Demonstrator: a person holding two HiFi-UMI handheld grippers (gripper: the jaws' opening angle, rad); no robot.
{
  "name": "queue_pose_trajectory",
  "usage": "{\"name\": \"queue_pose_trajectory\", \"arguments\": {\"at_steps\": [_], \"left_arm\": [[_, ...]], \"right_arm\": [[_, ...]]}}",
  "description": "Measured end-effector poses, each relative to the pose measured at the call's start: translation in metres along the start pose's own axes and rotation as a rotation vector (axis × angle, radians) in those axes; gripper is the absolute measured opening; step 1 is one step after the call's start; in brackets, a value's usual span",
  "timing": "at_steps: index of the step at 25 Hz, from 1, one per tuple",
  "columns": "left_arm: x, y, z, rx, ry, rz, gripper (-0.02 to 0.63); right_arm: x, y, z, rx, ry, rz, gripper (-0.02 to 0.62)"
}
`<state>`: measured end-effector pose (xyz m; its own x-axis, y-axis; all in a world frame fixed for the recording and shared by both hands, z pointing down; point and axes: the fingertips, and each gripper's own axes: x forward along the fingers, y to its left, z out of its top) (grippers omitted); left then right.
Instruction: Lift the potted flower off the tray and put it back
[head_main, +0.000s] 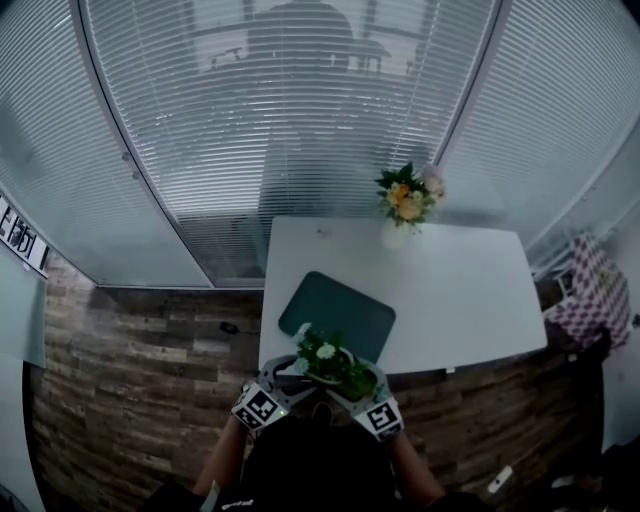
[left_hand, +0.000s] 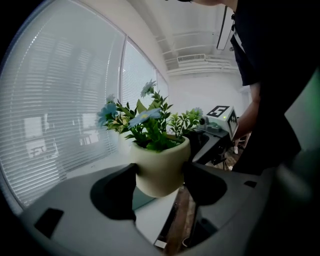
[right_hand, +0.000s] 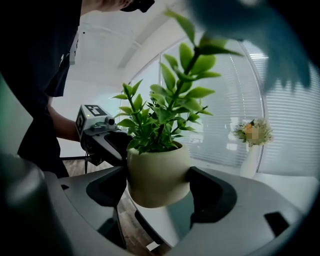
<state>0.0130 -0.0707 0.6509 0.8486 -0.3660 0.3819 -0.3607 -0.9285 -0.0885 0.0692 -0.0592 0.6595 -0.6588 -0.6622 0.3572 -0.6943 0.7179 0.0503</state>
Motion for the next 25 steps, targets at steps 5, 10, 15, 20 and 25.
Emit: {"name": "queue_pose_trajectory", "arguments": {"at_steps": [5,10,15,20,25], "left_arm": [[-0.007,-0.006,0.006,-0.026,-0.02,-0.014,0.287],[-0.015,-0.006,0.012,-0.006,-0.033,-0.021,0.287],[-0.023,-0.009,0.008,-0.018,-0.031,-0.024,0.287],[-0.03,-0.012,0.003,-0.045,-0.026,-0.016,0.288],[-0.03,-0.004,0.005,-0.036,-0.038,-0.01,0.288]], "right_arm": [[-0.008,0.006,0.01,-0.016,-0.016,-0.009,0.373],[-0.01,0.011,0.017,-0.012,-0.026,-0.019,0.373],[-0.01,0.021,0.018,-0.012,-0.027,-0.016,0.373],[-0.008,0.028,0.019,-0.017,-0.02,0.004,0.373],[-0.003,0.025,0.023,-0.018,-0.034,0.003,0.373]]}}
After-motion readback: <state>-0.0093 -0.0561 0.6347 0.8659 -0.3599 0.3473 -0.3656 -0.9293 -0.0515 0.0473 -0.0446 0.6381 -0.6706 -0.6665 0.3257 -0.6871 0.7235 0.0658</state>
